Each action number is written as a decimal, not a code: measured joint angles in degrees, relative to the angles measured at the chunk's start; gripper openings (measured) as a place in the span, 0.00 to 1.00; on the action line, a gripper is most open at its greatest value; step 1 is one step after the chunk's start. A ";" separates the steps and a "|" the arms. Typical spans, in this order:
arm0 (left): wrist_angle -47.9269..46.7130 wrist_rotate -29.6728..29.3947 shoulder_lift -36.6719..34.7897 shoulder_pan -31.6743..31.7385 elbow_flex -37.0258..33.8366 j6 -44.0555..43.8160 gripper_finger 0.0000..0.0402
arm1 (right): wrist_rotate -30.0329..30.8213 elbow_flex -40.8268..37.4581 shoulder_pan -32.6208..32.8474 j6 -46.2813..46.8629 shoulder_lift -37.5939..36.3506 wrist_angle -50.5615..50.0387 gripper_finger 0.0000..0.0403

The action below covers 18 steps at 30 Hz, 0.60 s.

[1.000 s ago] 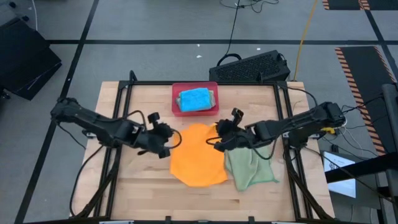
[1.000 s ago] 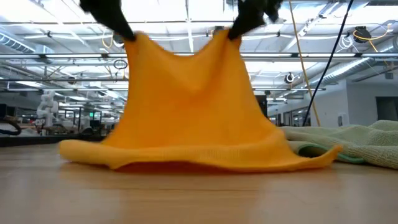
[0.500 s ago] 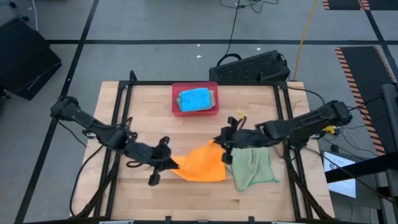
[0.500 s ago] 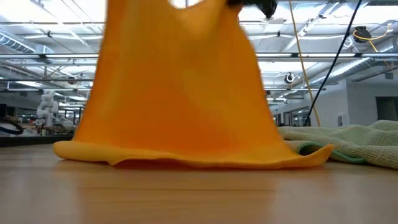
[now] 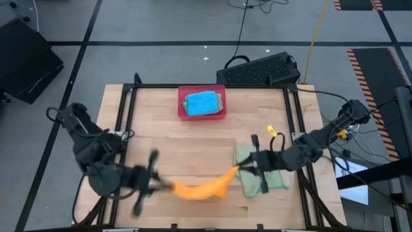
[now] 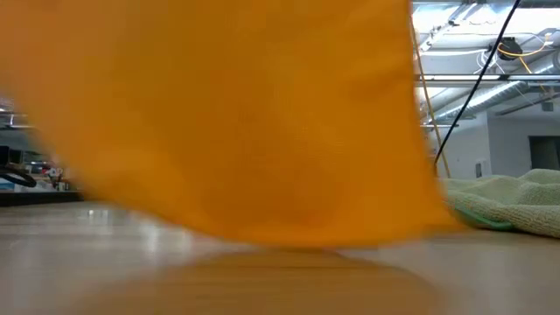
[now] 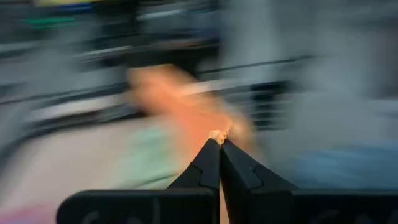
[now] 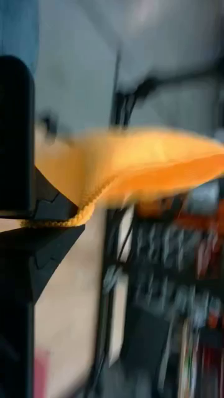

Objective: Fold microfiber towels
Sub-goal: Fold the yellow towel

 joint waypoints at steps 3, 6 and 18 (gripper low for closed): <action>-15.49 -21.57 -0.65 2.93 -0.82 -9.65 0.01 | 9.28 -0.30 -1.80 -0.16 0.22 -6.30 0.01; -29.58 -21.63 -0.61 11.10 -4.18 -20.83 0.01 | 16.09 -3.32 -6.54 1.85 0.39 -10.45 0.01; -9.36 12.64 -0.35 29.25 -28.65 -14.55 0.01 | -2.46 -22.30 -25.56 6.28 0.42 6.14 0.01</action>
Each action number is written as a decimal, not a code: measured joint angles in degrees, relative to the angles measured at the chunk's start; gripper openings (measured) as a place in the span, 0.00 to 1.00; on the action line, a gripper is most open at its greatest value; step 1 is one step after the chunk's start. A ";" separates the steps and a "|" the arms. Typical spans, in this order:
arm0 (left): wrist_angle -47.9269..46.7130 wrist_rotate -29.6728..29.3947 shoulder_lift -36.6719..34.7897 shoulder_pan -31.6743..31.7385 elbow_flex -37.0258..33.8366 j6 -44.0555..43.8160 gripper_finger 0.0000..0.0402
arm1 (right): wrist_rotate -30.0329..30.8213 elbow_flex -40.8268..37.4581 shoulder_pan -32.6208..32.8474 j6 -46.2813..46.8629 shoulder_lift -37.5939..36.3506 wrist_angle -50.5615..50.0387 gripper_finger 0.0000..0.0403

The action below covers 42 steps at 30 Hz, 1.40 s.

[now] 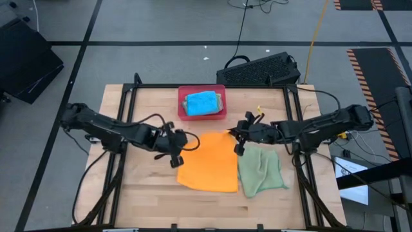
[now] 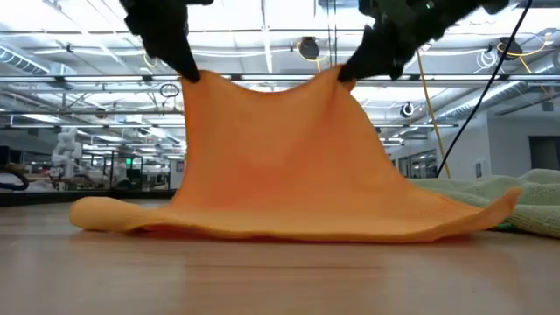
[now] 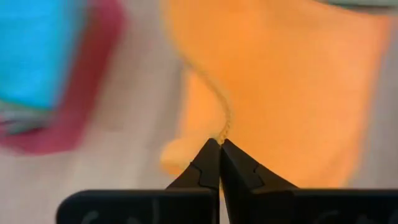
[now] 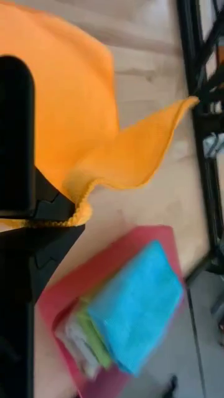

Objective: Fold microfiber towels
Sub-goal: Fold the yellow towel

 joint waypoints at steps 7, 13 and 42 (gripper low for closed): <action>11.04 4.82 -0.07 -2.65 -8.01 1.03 0.02 | -2.58 -3.16 0.41 0.64 -0.02 0.33 0.01; 22.23 5.82 -0.09 -7.89 -15.15 -1.51 0.03 | -6.10 -7.79 3.34 8.53 0.00 3.51 0.01; 34.39 3.78 1.79 -17.68 -23.70 -8.19 0.02 | -15.81 -14.55 19.05 34.39 15.65 22.98 0.01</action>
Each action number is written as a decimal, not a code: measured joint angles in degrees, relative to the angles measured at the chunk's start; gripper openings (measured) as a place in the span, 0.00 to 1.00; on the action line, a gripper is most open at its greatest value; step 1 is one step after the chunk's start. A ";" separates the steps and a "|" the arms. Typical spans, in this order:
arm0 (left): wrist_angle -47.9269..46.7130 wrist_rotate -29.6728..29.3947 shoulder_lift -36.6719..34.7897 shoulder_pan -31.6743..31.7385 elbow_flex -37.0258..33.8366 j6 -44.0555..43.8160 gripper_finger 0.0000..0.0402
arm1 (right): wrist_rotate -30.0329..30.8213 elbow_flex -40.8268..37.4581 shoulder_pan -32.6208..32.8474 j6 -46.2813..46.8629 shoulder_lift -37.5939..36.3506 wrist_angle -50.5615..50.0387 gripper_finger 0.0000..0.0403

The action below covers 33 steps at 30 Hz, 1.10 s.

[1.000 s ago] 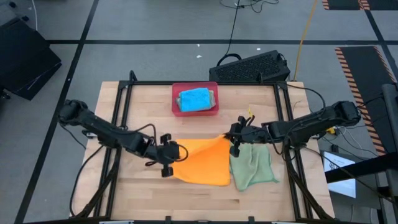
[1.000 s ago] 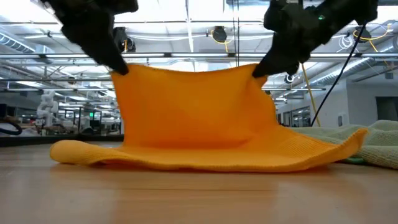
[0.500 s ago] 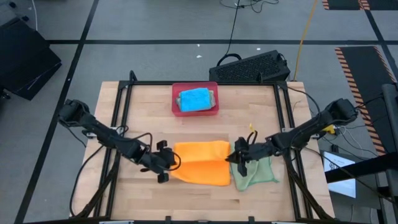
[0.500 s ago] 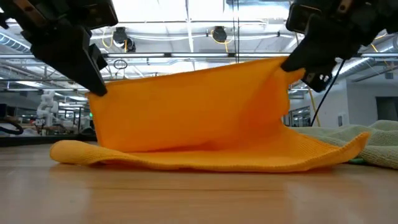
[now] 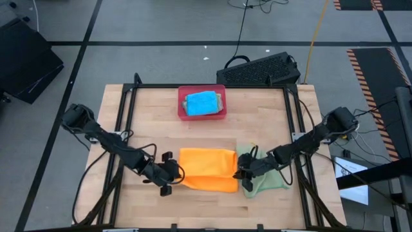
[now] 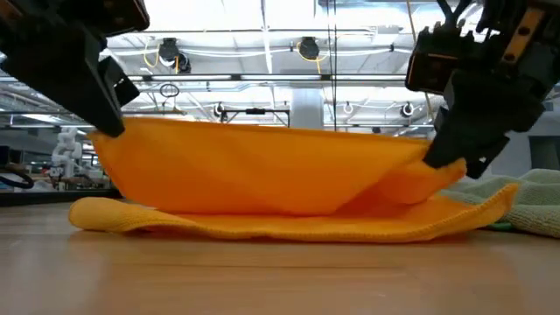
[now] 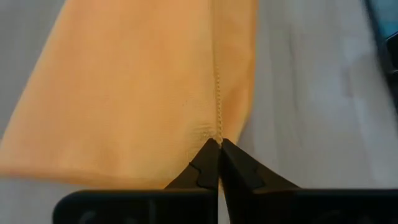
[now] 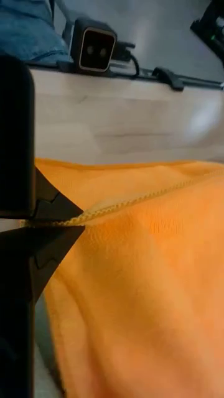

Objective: Fold microfiber towels
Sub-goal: Fold the yellow towel

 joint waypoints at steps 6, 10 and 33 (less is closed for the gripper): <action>2.56 0.88 2.66 -0.91 0.06 -1.39 0.02 | -1.66 0.02 0.75 1.13 0.60 0.62 0.01; 2.58 1.31 3.61 -1.17 0.06 -2.18 0.02 | -4.04 0.11 0.84 0.58 0.02 2.91 0.01; 3.86 3.33 6.84 -0.98 0.04 -3.98 0.26 | -5.16 0.07 5.37 0.81 0.19 1.02 0.31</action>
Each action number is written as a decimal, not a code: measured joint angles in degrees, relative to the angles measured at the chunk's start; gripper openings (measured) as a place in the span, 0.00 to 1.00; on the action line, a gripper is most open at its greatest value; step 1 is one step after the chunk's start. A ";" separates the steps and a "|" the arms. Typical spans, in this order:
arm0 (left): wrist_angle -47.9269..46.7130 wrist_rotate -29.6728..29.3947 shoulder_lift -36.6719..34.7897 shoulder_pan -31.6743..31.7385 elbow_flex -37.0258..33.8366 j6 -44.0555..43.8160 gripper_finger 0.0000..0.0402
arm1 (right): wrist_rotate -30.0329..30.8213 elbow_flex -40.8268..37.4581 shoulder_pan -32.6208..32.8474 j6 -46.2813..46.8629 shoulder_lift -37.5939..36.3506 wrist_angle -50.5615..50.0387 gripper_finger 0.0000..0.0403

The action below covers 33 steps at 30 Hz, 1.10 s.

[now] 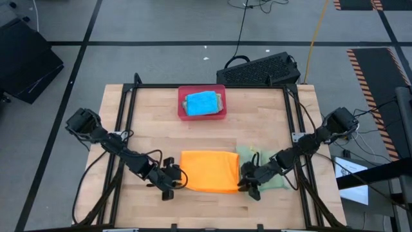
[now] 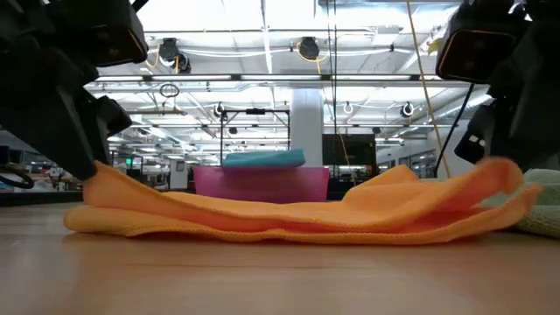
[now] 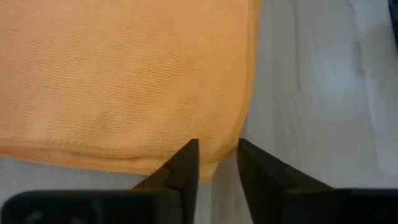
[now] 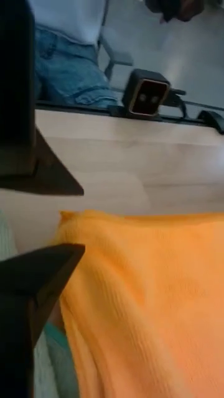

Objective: Fold microfiber towels
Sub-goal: Fold the yellow towel

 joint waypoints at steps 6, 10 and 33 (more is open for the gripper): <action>-0.45 2.65 -2.81 0.25 1.54 2.49 0.44 | -3.76 0.00 -0.20 -0.09 -0.35 0.51 0.51; -1.81 0.45 -7.41 0.98 2.45 7.27 0.51 | -3.87 0.00 -0.20 -1.98 -1.57 0.68 0.57; -8.74 3.53 0.57 25.12 2.03 21.47 0.56 | -2.14 -0.08 -4.31 -8.80 -10.83 -18.15 0.46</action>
